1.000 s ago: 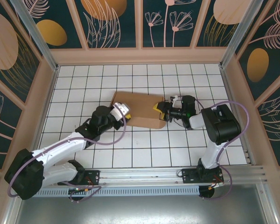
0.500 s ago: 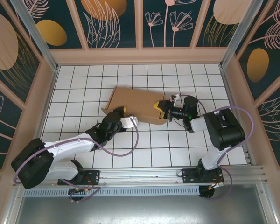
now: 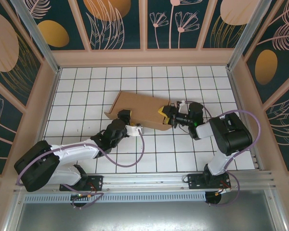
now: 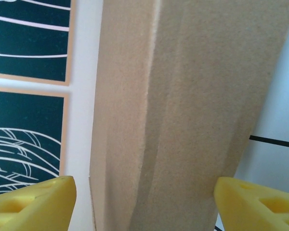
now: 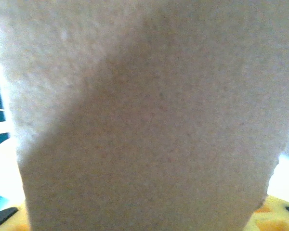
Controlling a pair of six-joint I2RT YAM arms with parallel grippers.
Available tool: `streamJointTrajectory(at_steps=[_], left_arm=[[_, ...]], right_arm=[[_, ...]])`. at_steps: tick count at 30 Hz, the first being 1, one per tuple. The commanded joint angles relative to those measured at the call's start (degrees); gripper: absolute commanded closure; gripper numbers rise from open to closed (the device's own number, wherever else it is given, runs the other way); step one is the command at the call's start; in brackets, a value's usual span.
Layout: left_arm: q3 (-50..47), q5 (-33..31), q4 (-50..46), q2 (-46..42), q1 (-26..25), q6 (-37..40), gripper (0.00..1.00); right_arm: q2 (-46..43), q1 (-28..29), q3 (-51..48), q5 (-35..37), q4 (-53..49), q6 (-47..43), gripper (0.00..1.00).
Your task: Fold the paper box
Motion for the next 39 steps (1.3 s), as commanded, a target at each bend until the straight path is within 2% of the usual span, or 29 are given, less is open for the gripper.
streamJointTrajectory(at_steps=[1,5,8,11,13,18,21,23,26,30,32,36,39], left_arm=[[0.32,2.11,-11.12,-0.27,0.15,2.47,0.24],[1.07,5.29,-16.78,-2.19,0.12,2.75,0.24],[1.78,4.99,-16.74,-2.25,0.13,2.23,0.25],[1.36,-0.38,-9.72,-0.63,0.12,3.68,0.26],[0.13,-5.16,-1.14,1.47,0.17,7.26,0.27],[-0.29,-11.72,17.35,6.97,0.12,14.46,0.31],[0.19,-13.29,22.38,7.68,0.15,16.89,0.36],[0.29,-12.87,21.75,6.67,0.12,17.36,0.40],[0.11,-12.04,18.21,4.04,0.07,17.54,0.47],[0.82,-10.18,7.30,-0.62,-0.16,15.69,0.55],[3.45,-9.18,-2.99,-2.51,-0.19,11.70,0.58],[13.63,-5.72,-27.26,-3.51,-0.23,0.28,0.62],[21.92,-2.48,-43.49,-2.24,-0.31,-6.63,0.64]], right_arm=[[-4.77,1.34,0.06,-7.28,6.83,3.10,0.50],[-6.91,1.29,1.07,-6.77,0.24,-0.71,0.50],[-7.94,1.35,1.76,-6.12,-3.21,-2.45,0.50],[-7.93,1.85,1.98,-5.88,-1.96,-1.05,0.50],[-7.62,2.64,1.68,-5.61,0.05,0.79,0.51],[-8.06,5.64,0.20,-4.49,6.11,5.59,0.51],[-9.08,6.59,-1.19,-3.61,7.08,6.68,0.50],[-9.76,6.52,-2.35,-3.32,8.27,7.62,0.49],[-11.14,6.09,-3.14,-2.94,6.83,6.71,0.42],[-14.12,5.28,-3.42,-1.07,0.87,2.58,0.27],[-16.41,4.55,-3.83,0.78,-3.48,-0.02,0.15],[-22.22,2.56,-2.70,6.40,-21.95,-11.80,0.01],[-27.91,0.63,-1.08,13.94,-38.47,-21.67,0.01]])
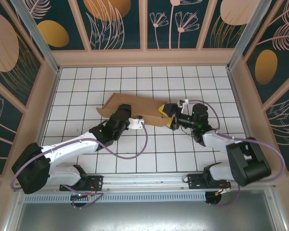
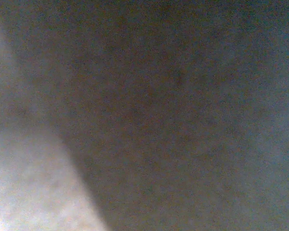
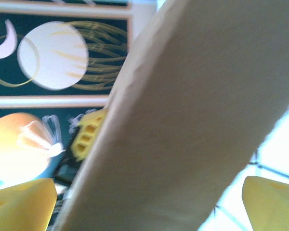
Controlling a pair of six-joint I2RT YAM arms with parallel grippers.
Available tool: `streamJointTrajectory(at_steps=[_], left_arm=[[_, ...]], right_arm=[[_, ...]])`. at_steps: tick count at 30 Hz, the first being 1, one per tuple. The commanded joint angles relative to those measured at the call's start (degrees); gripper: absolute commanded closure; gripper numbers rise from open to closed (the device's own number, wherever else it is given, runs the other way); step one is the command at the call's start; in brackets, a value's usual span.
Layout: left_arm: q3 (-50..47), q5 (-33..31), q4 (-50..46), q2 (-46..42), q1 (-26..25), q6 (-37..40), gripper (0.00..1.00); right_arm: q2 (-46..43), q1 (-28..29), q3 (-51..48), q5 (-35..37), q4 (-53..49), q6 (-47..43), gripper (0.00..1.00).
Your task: Fold the paper box
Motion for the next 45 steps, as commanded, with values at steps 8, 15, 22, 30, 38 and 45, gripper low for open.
streamJointTrajectory(at_steps=[8,15,22,30,38,45], left_arm=[[23.62,12.90,-47.72,5.75,-0.40,-20.79,0.66],[28.00,23.07,-58.62,11.55,-0.46,-22.77,0.63],[31.55,27.16,-65.11,18.84,-0.48,-24.23,0.58],[34.03,29.91,-63.36,24.55,-0.25,-21.54,0.50],[35.75,32.93,-59.70,29.17,1.78,-23.09,0.31],[37.36,33.51,-59.00,27.37,1.97,-24.18,0.02]], right_arm=[[-28.21,-3.50,2.45,35.67,-41.23,-27.90,0.01],[-30.15,-3.61,6.19,38.73,-46.78,-33.13,0.01],[-27.03,-3.84,3.99,22.96,-38.52,-31.82,0.11],[-21.06,-3.18,8.22,20.54,-42.64,-34.98,0.19],[-21.49,-2.03,14.12,24.00,-51.57,-39.97,0.25],[-20.57,2.70,15.86,27.76,-53.34,-41.88,0.25]])
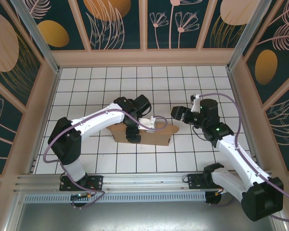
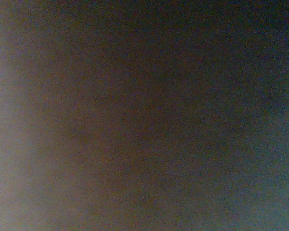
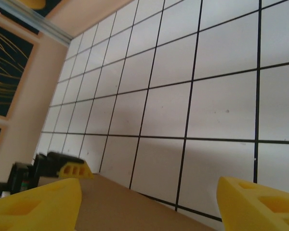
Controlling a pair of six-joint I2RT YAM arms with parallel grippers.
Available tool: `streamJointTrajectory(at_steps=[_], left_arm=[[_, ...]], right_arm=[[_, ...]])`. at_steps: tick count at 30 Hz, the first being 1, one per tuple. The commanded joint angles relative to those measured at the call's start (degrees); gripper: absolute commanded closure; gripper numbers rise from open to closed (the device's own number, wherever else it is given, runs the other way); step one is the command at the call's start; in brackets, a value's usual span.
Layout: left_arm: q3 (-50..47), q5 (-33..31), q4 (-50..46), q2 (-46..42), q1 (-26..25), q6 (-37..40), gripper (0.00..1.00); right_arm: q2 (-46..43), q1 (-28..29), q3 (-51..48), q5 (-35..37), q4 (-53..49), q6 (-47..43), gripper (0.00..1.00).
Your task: Fold the paper box
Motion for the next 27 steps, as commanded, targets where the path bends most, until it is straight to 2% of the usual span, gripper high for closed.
streamJointTrajectory(at_steps=[1,7,15,27], left_arm=[[0.56,0.36,-0.19,-0.20,0.33,-0.57,0.01],[0.96,-2.61,0.77,-3.10,0.35,-1.60,0.01],[4.62,-2.54,-0.13,-4.48,0.35,-2.77,0.01],[3.24,-2.21,-0.71,-10.13,0.25,-2.86,0.01]], right_arm=[[0.52,2.70,2.34,3.51,-2.23,-2.54,0.26],[1.72,5.04,3.55,5.54,-2.62,-2.67,0.25],[1.65,5.49,5.72,5.72,-3.80,-2.78,0.25],[1.82,5.92,8.22,6.14,-6.62,-3.95,0.25]])
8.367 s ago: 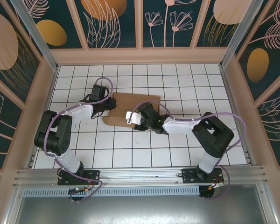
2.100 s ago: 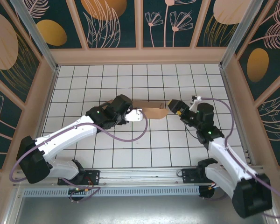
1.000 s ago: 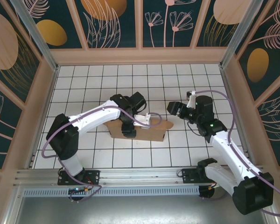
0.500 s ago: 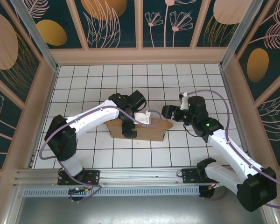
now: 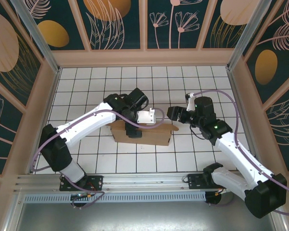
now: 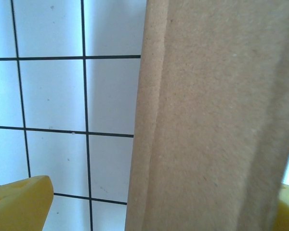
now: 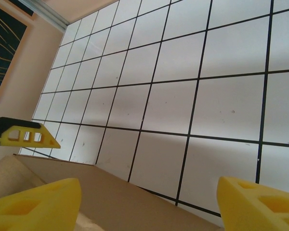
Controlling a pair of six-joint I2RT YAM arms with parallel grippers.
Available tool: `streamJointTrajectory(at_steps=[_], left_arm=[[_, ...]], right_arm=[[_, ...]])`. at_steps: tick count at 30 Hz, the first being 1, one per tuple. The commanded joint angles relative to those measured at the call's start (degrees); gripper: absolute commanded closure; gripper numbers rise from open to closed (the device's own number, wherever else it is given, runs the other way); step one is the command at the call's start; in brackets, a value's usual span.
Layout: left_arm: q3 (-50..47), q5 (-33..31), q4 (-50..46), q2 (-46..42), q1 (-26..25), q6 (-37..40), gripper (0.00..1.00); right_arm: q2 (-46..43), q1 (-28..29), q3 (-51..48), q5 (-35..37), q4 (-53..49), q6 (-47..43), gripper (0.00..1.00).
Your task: Fold the paper box
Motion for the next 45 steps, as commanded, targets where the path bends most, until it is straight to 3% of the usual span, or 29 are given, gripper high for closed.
streamJointTrajectory(at_steps=[1,9,20,26,29,34,38,45], left_arm=[[-0.58,-0.67,-1.14,-3.25,0.25,-0.55,0.01],[-3.96,-9.78,9.81,-9.39,0.25,-3.03,0.01],[-2.16,-8.48,19.04,-17.67,0.29,-18.61,0.01],[-11.72,-19.32,30.00,-25.21,0.30,-26.18,0.01],[-17.36,-17.69,30.82,-28.69,0.79,-26.06,0.01],[-22.66,-21.02,32.54,-33.26,4.32,-29.85,0.08],[-25.39,-22.96,35.37,-38.23,4.55,-30.76,0.09],[-26.43,-23.82,38.18,-41.16,4.65,-32.20,0.15]], right_arm=[[0.26,0.64,2.95,1.30,-1.46,-1.53,0.25],[0.76,0.68,4.39,2.31,-2.78,-2.25,0.25],[0.42,0.68,8.81,4.70,-8.39,-7.69,0.26],[-2.71,1.02,8.46,5.86,-8.29,-13.26,0.29],[-4.26,1.95,7.36,5.88,-7.73,-21.12,0.39],[-8.63,7.44,6.56,8.98,-11.19,-40.54,0.42],[-10.93,9.11,7.24,1.99,-17.90,-55.49,0.49],[-13.95,9.46,4.33,-1.34,-25.68,-72.85,0.51]])
